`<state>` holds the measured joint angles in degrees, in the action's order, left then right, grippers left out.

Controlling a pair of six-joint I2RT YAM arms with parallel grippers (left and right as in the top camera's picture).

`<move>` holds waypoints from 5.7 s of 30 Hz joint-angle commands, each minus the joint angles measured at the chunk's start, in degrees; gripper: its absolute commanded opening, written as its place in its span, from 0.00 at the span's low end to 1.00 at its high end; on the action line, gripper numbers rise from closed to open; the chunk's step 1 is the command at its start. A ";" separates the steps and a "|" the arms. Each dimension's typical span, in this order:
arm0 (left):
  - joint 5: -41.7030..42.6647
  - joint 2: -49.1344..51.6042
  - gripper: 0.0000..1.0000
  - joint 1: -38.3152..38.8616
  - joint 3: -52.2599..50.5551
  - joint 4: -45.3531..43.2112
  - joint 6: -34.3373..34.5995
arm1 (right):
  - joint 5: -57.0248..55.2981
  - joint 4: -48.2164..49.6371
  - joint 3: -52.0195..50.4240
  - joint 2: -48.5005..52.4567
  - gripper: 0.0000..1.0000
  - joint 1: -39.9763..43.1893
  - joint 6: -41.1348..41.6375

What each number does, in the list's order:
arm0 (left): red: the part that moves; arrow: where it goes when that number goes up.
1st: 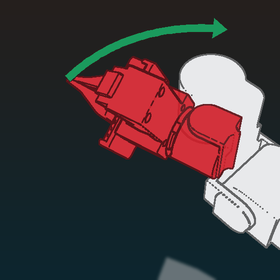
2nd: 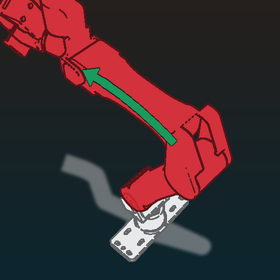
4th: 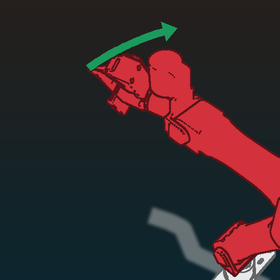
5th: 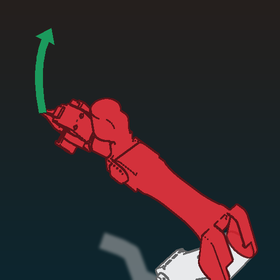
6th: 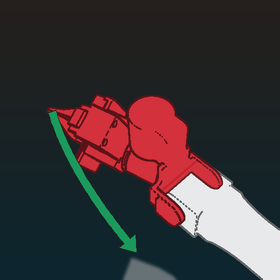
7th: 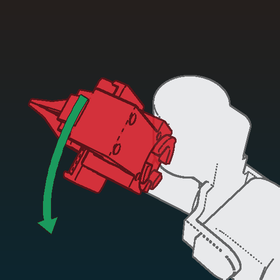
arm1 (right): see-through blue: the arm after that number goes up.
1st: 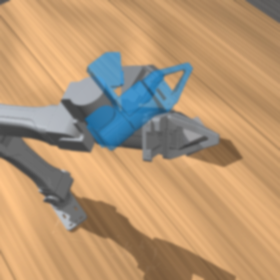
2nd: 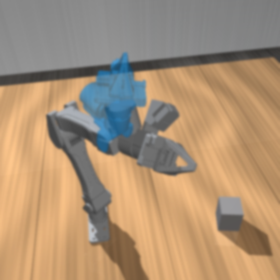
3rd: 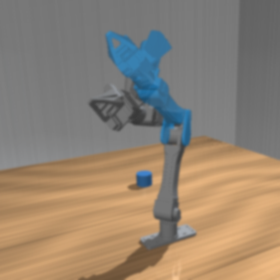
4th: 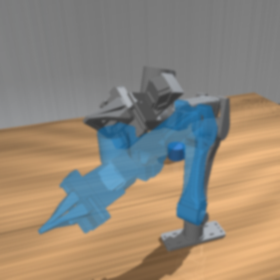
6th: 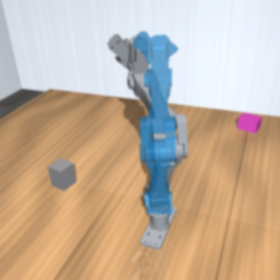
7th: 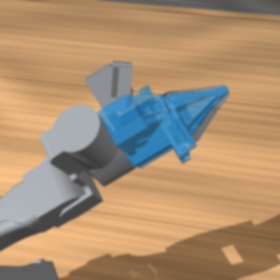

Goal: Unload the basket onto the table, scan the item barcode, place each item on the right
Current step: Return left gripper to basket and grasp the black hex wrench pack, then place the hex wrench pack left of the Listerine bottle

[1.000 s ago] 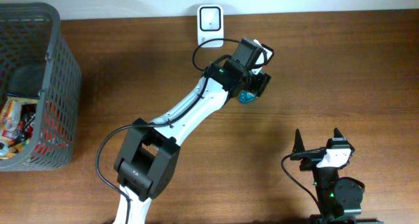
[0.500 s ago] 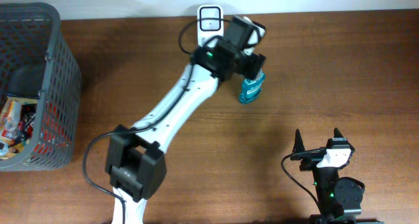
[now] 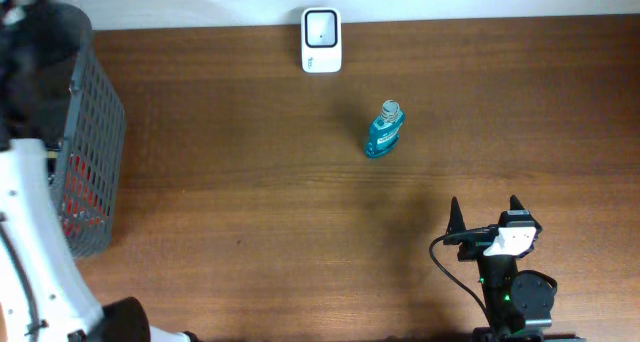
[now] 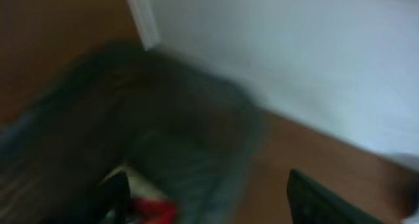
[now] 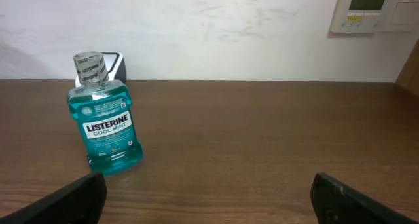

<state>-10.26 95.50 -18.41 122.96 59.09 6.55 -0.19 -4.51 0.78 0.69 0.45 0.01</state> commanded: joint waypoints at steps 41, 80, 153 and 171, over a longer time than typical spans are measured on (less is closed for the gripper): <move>-5.03 39.32 0.00 -20.37 7.67 21.09 24.85 | -0.48 -0.20 -0.46 -0.33 0.98 0.33 0.46; 16.22 38.93 0.00 -20.22 18.73 26.71 2.56 | -0.48 -0.20 -0.46 -0.33 0.98 0.33 0.46; -1.33 36.13 0.73 -1.38 56.70 37.62 12.66 | -0.48 -0.20 -0.46 -0.33 0.98 0.33 0.46; 1.84 36.15 0.73 -20.63 16.11 28.04 10.51 | -0.48 -0.20 -0.46 -0.33 0.98 0.33 0.46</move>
<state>-7.49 132.00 -38.92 144.84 90.37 16.25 -0.21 -4.51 0.78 0.69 0.45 0.03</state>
